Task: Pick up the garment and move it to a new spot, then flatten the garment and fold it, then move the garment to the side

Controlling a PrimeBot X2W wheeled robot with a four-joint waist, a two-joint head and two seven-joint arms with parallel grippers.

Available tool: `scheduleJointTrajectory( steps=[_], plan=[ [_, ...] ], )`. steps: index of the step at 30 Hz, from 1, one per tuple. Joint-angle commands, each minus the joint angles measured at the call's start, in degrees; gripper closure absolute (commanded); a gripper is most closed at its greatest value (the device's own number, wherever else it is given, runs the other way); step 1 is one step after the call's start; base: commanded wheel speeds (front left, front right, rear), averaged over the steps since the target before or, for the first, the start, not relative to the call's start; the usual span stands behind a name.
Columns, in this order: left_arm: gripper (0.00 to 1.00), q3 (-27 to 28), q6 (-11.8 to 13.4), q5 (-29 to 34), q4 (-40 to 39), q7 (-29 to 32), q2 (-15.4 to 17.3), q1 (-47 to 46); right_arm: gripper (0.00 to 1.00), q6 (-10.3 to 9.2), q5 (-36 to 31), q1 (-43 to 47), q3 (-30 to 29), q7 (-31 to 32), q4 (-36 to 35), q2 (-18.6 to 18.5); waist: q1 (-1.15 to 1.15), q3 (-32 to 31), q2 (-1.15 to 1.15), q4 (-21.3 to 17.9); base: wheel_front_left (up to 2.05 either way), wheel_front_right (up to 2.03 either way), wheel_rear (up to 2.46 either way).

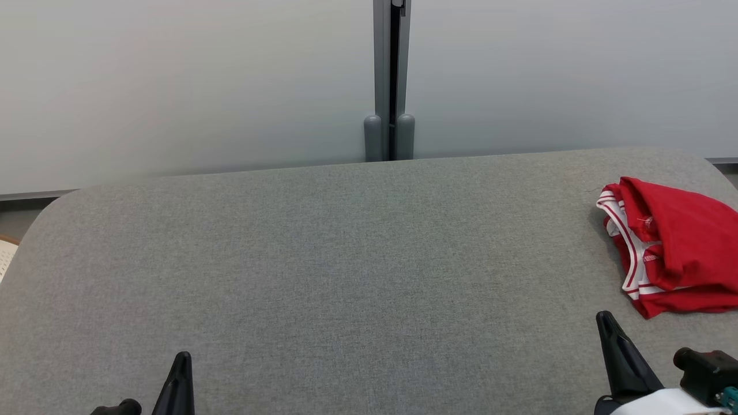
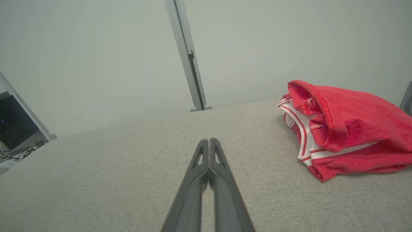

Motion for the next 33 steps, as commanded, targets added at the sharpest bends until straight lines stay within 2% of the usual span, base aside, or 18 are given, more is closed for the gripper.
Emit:
scheduleJointTrajectory(
  steps=[1, 33],
  plan=[
    [1.0, 0.76, -0.5, -2.41, -0.61, 0.41, 0.41, -1.55, 1.0, -0.01, 2.62, -1.5, -0.36, 0.22, -0.54, -0.17, 0.0, 0.03, 0.0, 0.0, 0.0, 0.0, 0.0],
    [1.0, 5.47, -5.44, -30.02, 3.73, 6.86, -1.58, -8.62, 1.0, -0.03, 32.58, -6.84, -3.31, 1.93, 4.94, 0.46, 0.0, 0.81, 0.0, 0.05, 0.0, 0.0, 0.0]
  ],
)
